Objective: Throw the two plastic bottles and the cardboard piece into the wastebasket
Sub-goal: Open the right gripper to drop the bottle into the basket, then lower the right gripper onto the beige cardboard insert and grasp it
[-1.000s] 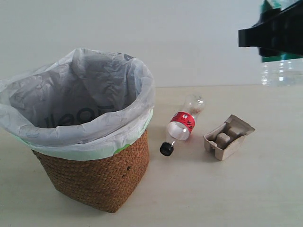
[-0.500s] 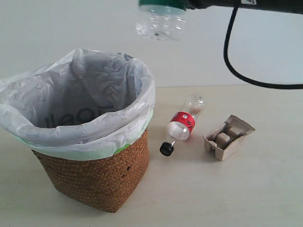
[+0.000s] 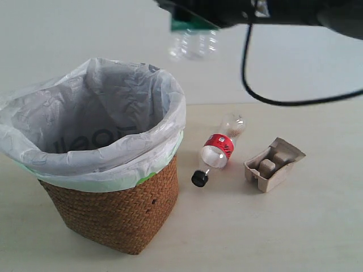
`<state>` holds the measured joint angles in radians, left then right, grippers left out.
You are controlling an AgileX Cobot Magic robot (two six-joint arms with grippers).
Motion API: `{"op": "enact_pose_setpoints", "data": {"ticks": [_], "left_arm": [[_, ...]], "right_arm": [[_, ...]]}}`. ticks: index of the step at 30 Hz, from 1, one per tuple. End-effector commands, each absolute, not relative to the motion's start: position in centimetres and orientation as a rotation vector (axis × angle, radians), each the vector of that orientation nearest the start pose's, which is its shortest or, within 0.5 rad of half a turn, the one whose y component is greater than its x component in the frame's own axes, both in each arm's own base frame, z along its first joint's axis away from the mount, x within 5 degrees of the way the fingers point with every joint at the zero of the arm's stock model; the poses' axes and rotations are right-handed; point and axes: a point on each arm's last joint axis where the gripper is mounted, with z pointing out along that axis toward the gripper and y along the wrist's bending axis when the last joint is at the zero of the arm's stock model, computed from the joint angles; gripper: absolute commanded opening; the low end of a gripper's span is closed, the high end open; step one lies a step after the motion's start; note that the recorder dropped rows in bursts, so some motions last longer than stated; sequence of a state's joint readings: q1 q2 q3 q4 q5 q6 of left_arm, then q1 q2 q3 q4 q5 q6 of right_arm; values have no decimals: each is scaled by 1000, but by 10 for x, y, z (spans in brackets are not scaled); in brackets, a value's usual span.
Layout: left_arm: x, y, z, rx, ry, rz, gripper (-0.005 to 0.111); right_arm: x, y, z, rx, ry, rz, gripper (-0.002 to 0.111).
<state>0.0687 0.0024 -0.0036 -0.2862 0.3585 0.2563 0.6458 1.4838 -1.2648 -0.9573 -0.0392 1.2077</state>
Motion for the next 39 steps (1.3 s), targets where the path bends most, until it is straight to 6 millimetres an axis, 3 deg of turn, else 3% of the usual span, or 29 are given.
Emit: {"op": "enact_pose_setpoints", "data": {"ticks": [1,2,4,7,11,17,20,28,32,36,39], "left_arm": [[54,-5,182,-1,1829,-43,4],[54,-5,182,-1,1829,-43,4],[54,-5,182,-1,1829,-43,4],[54,-5,182,-1,1829,-43,4],[54,-5,182,-1,1829,-43,4],[54,-5,182,-1,1829,-43,4],[54,-5,182,-1,1829,-43,4],[54,-5,182,-1,1829,-43,4],[54,-5,182,-1,1829,-43,4],[54,-5,182,-1,1829,-43,4],[54,-5,182,-1,1829,-43,4]], "right_arm": [[281,234,443,-192,1555,1041,68],[279,234,454,-189,1520,1063,63],[276,233,458,-191,1504,1100,59],[277,238,453,-186,1525,1099,63],[287,229,443,-97,1613,949,73],[280,245,448,-130,1569,1126,77],[280,243,449,-112,1575,1105,77],[292,195,434,27,1796,457,77],[299,164,423,81,1930,215,77],[311,132,405,55,2125,96,77],[321,109,382,94,2338,123,77]]}}
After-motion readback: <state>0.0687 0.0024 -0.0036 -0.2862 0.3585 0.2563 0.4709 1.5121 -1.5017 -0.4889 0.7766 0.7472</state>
